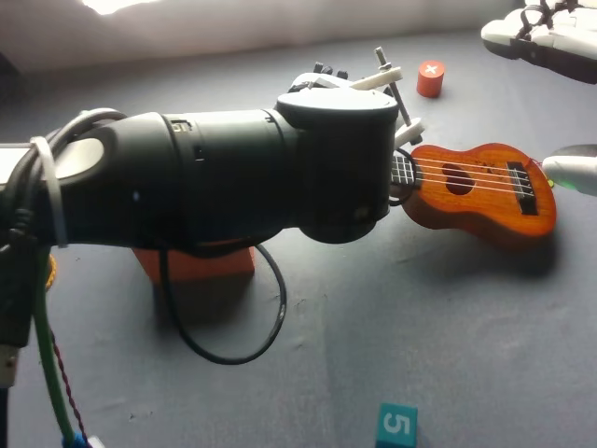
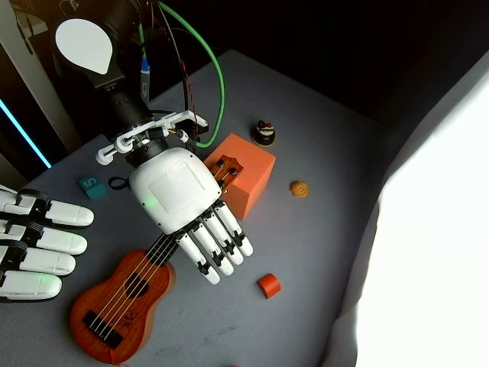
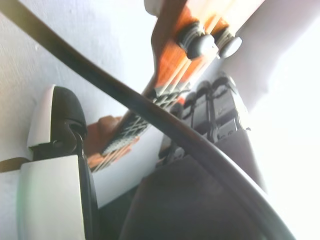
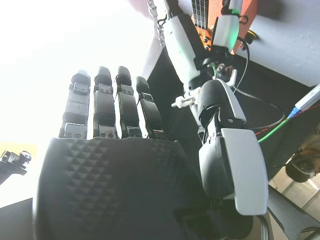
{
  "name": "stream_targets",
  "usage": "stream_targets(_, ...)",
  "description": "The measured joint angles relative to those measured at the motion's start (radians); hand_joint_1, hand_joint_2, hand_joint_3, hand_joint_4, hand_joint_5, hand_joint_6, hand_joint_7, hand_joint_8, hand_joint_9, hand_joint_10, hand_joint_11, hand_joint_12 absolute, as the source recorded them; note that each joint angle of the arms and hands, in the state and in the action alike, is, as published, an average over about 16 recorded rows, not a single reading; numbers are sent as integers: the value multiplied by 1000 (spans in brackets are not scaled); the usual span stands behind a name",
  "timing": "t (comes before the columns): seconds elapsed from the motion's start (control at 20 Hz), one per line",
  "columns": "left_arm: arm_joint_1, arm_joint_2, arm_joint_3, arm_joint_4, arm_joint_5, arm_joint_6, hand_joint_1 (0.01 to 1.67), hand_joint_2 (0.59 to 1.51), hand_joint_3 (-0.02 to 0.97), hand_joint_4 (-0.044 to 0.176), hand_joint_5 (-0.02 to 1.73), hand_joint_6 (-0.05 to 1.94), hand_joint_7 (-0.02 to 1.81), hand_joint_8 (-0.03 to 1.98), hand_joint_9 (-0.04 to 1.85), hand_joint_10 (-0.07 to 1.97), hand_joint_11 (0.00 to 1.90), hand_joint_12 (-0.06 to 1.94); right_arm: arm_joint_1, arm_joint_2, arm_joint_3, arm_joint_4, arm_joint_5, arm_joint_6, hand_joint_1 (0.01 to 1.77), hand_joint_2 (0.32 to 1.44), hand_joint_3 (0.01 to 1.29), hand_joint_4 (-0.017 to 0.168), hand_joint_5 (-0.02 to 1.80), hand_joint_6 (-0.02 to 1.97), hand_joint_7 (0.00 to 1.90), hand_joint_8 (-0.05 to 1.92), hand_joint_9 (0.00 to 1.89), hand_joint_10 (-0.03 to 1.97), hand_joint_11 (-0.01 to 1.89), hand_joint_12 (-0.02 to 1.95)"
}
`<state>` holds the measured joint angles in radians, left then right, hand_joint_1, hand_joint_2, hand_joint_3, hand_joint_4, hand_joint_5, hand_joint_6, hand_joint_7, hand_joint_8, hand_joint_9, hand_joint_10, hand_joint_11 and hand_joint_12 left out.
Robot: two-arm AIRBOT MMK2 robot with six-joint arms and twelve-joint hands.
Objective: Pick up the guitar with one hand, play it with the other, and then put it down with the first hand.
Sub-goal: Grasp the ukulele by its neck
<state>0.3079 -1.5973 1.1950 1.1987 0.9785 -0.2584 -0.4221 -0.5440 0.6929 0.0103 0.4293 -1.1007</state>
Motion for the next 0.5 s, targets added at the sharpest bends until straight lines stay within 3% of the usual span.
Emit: stream_targets(0.5, 35, -30, 53, 14, -16, -21, 1061, 1018, 11, -2, 21, -9, 17, -13, 22, 10, 17, -16, 0, 0, 0, 1, 0, 0, 341, 1295, 20, 5, 83, 71, 134, 24, 72, 69, 22, -3)
